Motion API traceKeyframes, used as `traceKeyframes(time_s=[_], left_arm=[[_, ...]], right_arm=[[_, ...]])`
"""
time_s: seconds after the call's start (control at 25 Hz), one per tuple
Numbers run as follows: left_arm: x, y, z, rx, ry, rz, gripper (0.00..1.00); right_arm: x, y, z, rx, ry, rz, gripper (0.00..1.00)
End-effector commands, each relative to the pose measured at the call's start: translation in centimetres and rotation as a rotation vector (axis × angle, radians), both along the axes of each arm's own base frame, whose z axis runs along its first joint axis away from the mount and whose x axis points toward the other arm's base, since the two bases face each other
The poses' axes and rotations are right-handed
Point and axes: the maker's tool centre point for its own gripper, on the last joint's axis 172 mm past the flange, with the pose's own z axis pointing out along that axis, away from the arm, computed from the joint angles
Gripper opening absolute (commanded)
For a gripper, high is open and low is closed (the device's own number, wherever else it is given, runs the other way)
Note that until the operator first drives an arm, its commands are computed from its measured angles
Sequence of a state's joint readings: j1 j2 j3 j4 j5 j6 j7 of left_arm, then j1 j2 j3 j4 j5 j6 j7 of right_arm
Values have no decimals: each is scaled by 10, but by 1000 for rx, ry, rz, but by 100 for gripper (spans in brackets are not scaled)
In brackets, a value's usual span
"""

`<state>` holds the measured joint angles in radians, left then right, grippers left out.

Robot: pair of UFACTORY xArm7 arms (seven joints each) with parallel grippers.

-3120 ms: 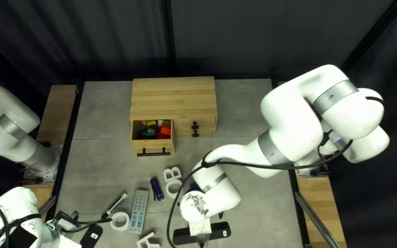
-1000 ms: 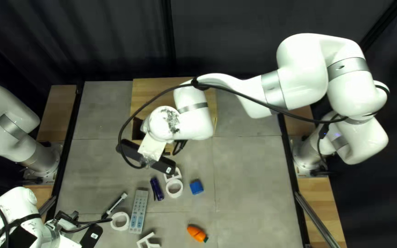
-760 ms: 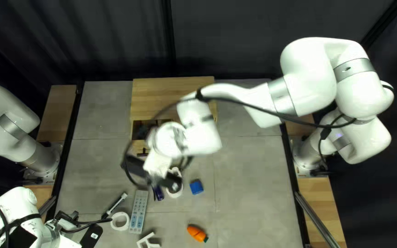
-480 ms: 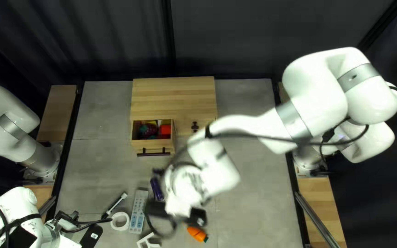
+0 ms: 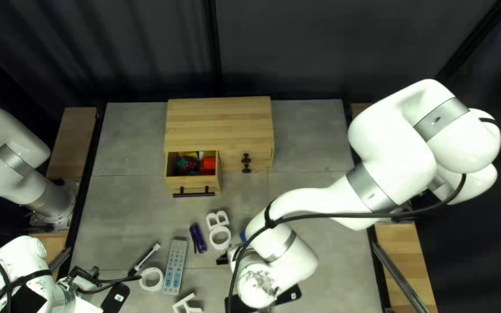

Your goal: Open drawers and place objects into drawer and close

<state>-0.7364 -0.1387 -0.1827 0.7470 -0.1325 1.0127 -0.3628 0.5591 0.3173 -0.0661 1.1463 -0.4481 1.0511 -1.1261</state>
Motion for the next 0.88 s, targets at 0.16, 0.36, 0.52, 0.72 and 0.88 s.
traceKeyframes(time_s=[0.16,0.36,0.52,0.72,0.88], left_arm=[[0,0,0,0,0,0,100],[0,0,0,0,0,0,100],[0,0,0,0,0,0,100],[0,0,0,0,0,0,100],[0,0,0,0,0,0,100]], right_arm=[[1,-9,-17,13,26,30,100],[-1,-13,-28,30,29,30,100],[-1,-11,-41,48,29,30,100],[-2,-13,-54,64,30,21,100],[-1,-18,-58,70,29,12,100]])
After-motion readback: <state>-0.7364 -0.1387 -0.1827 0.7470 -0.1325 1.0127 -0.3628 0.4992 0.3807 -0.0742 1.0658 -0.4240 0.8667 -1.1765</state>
